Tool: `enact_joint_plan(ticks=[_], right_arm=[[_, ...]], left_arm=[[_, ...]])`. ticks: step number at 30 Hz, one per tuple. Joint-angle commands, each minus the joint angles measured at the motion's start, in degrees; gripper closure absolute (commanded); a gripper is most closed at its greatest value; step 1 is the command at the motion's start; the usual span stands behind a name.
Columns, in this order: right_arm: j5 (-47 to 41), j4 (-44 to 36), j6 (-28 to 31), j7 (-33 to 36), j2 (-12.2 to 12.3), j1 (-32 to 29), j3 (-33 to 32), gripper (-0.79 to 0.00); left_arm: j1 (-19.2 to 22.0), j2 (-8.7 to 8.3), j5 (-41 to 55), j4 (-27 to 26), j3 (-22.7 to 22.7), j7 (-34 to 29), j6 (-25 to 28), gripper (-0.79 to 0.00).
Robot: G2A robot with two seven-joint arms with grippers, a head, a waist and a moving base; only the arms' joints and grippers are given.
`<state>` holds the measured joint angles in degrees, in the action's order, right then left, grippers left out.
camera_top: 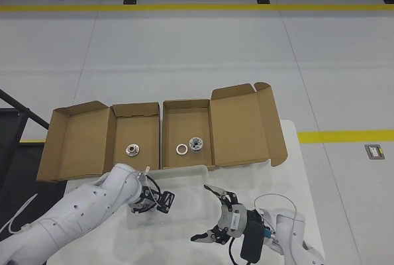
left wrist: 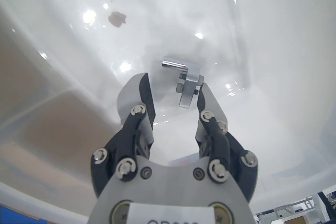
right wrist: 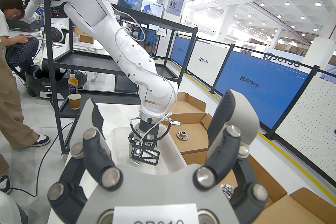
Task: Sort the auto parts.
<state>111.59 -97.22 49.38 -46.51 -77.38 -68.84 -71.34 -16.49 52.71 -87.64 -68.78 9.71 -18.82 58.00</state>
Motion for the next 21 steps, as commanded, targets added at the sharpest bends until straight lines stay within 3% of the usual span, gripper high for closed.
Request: enact_joint_plan(ticks=[1, 2, 7, 12, 16, 21], right_arm=[[0.00, 0.00, 0.00, 0.00, 0.00, 0.00, 0.00, -0.785], [0.00, 0.00, 0.00, 0.00, 0.00, 0.00, 0.00, -0.785], [0.00, 0.00, 0.00, 0.00, 0.00, 0.00, 0.00, -0.785], [0.00, 0.00, 0.00, 0.00, 0.00, 0.00, 0.00, -0.785], [0.00, 0.00, 0.00, 0.00, 0.00, 0.00, 0.00, -0.785], [0.00, 0.00, 0.00, 0.00, 0.00, 0.00, 0.00, -0.785]], left_arm=[[-0.17, 0.32, -0.26, 0.55, 0.03, 0.16, 0.00, -0.040], [-0.23, 0.46, -0.29, 0.78, 0.03, 0.39, 0.00, 0.000], [0.67, 0.43, 0.80, 1.75, 0.03, 2.30, 0.00, 0.000], [3.06, -1.55, 2.72, 0.17, 0.03, 5.81, 0.00, 0.000], [5.23, -5.42, 3.69, -4.29, 0.10, 10.48, 0.00, 0.000], [8.11, -12.34, 5.58, -9.45, 1.50, 17.93, 0.00, 0.000]])
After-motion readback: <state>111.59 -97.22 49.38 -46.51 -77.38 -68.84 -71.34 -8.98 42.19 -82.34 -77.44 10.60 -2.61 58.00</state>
